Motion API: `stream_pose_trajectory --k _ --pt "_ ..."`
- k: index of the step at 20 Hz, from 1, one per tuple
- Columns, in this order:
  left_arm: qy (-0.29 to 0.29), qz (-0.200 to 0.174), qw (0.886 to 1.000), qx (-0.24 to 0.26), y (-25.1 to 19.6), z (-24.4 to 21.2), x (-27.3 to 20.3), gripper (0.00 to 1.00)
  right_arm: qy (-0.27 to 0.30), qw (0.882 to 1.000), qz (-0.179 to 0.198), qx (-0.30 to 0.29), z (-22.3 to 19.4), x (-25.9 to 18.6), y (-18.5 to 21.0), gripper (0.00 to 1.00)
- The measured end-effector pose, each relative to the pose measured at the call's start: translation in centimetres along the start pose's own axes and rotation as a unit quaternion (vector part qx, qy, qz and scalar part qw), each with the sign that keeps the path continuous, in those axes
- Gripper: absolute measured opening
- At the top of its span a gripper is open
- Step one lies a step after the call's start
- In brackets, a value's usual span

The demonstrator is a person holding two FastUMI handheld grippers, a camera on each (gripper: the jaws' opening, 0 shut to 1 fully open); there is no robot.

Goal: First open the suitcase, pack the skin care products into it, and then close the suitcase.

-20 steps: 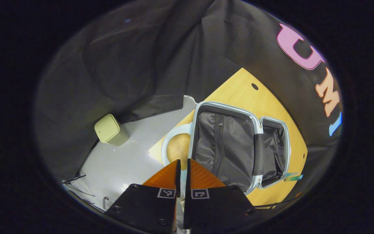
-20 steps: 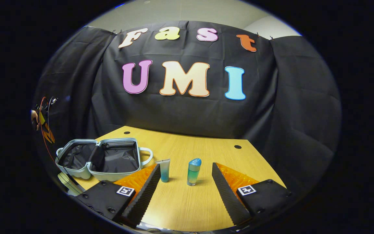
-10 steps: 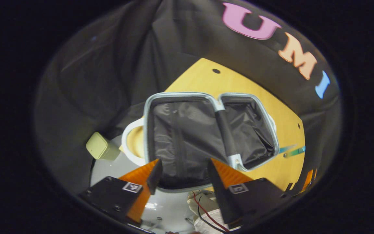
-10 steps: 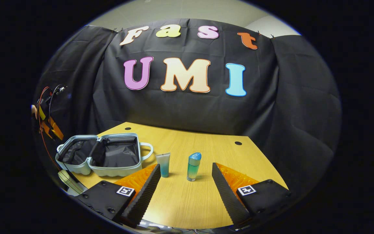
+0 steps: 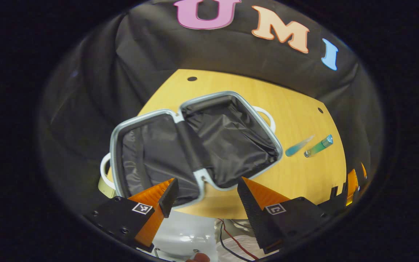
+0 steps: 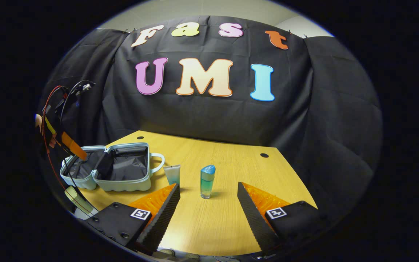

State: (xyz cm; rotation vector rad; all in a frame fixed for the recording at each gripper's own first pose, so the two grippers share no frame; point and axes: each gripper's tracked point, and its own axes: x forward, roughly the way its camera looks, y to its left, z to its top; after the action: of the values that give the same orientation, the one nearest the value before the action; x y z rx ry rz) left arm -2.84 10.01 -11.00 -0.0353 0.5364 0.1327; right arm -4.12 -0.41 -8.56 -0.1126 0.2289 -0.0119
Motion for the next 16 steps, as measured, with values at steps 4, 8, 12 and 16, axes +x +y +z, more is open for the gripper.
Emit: stream_pose_trajectory --k 4,8,12,16 --pt "0.020 -0.039 0.999 0.004 -7.8 -0.8 2.1 0.94 0.015 1.000 0.001 0.000 -0.7 1.3 -1.9 0.99" --pt "0.027 -0.072 0.997 0.025 -14.7 -0.7 3.8 0.96 0.036 0.999 0.006 0.005 -1.8 2.9 -3.5 0.99" --pt "0.014 -0.097 0.994 0.047 -20.2 0.0 6.6 0.96 0.050 0.999 0.017 0.008 -2.9 4.6 -4.7 0.99" --pt "-0.024 -0.091 0.995 0.020 -22.6 0.8 10.1 0.96 0.064 0.997 0.037 0.005 -4.2 6.3 -5.4 1.00"
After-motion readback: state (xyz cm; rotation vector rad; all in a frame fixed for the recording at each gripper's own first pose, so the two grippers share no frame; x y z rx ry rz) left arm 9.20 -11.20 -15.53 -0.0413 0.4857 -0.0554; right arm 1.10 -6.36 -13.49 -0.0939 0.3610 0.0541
